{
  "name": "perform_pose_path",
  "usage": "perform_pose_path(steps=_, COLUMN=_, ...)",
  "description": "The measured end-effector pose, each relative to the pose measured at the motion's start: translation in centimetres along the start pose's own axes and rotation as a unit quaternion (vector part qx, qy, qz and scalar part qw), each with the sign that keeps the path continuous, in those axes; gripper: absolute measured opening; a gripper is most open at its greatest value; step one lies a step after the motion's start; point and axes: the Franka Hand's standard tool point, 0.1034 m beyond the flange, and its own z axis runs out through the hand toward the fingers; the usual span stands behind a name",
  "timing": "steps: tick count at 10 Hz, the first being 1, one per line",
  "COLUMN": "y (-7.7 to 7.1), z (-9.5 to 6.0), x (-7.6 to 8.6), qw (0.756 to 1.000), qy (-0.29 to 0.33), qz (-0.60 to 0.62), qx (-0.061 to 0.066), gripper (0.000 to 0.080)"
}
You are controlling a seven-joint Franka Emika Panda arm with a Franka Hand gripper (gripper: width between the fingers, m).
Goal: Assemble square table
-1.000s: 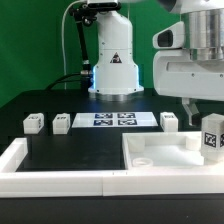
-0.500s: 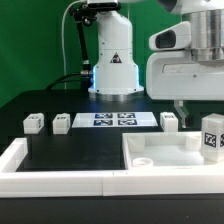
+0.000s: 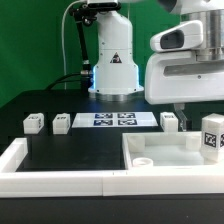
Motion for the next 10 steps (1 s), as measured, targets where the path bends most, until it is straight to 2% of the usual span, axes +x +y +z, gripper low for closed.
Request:
perform_pose_path(steps=3, y=0.04, z=0.00, x=0.00, qw=0.996, qy=0.000, qz=-0.093, qx=-0.001, gripper=0.0649)
perform_pose_path(steps=6, y=-0.01, z=0.07, x=-0.04, qw=0.980, qy=-0.001, qz=-0.201, qx=-0.001, gripper=0.0649)
perform_pose_path(steps=9, y=0.02, z=0.17, x=-0.09, qw=0.976, qy=-0.002, qz=-0.217, qx=-0.001, gripper=0.0637)
perform_pose_path(steps=10, y=0.04, z=0.18, x=-0.09, qw=0.976, qy=-0.002, qz=-0.216, qx=-0.001, gripper=0.0467)
